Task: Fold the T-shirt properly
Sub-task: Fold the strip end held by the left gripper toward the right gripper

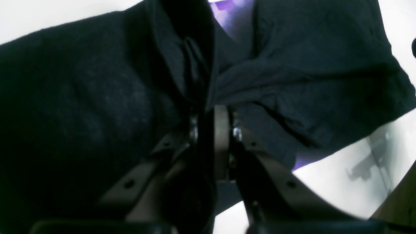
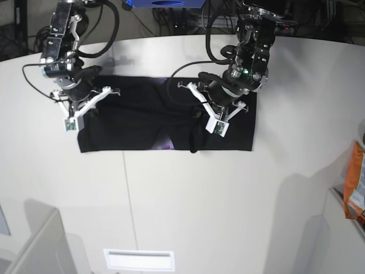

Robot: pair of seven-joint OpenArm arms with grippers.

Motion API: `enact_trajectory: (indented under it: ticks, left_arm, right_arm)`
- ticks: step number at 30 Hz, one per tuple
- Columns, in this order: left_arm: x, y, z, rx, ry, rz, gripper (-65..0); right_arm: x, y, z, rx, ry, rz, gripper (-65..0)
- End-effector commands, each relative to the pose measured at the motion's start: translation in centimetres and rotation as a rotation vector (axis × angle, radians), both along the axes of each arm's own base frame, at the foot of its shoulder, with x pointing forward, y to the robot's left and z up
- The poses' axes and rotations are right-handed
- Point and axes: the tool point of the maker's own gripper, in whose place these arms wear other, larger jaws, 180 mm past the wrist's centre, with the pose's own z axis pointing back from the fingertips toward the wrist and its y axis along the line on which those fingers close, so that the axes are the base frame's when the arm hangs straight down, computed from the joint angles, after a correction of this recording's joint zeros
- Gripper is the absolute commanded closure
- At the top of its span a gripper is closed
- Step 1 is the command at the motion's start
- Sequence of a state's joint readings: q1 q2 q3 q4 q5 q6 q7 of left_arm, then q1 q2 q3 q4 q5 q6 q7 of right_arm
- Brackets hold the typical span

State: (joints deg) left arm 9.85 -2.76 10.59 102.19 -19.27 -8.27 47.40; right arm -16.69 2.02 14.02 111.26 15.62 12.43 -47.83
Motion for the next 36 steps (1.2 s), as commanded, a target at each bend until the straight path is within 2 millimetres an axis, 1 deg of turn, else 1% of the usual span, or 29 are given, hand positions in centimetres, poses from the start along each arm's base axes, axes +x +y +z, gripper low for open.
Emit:
enact_trajectory:
  ticks: [1,4,5,9,11,32,35,36]
  left_arm:
    - [1.2,-0.8,1.6,-0.037,-0.055,0.001,0.0]
    - [1.1,-0.9,1.2,-0.040,-0.043,0.002,0.0]
    - [1.4,-0.9,1.4,-0.040,-0.051,0.002,0.0]
    - [1.3,-2.1,1.7,-0.041,-0.060,-0.037,0.0]
    - [1.3,-2.2,1.7,-0.043,-0.057,-0.033,0.0]
    - [1.2,-2.0,1.6,-0.050,-0.051,-0.023,-0.2]
    - [1.3,-2.1,1.7,-0.050,-0.053,-0.026,-11.2]
    - [1.3,-2.2,1.8,-0.052,-0.055,-0.029,-16.0]
  right_arm:
    - [0.8,-0.2,1.1,-0.003,-0.046,-0.004,0.0]
    - [0.8,-0.2,1.1,-0.003,-0.046,-0.004,0.0]
    - [0.8,-0.2,1.1,-0.003,-0.046,-0.004,0.0]
    - [0.8,-0.2,1.1,-0.003,-0.048,-0.005,0.0]
    - [0.8,-0.2,1.1,-0.003,-0.048,-0.005,0.0]
    - [0.8,-0.2,1.2,-0.001,-0.049,-0.005,0.0]
    - [0.8,-0.1,1.2,0.000,-0.049,-0.006,0.0]
    - [0.8,-0.1,1.2,0.000,-0.049,-0.006,0.0]
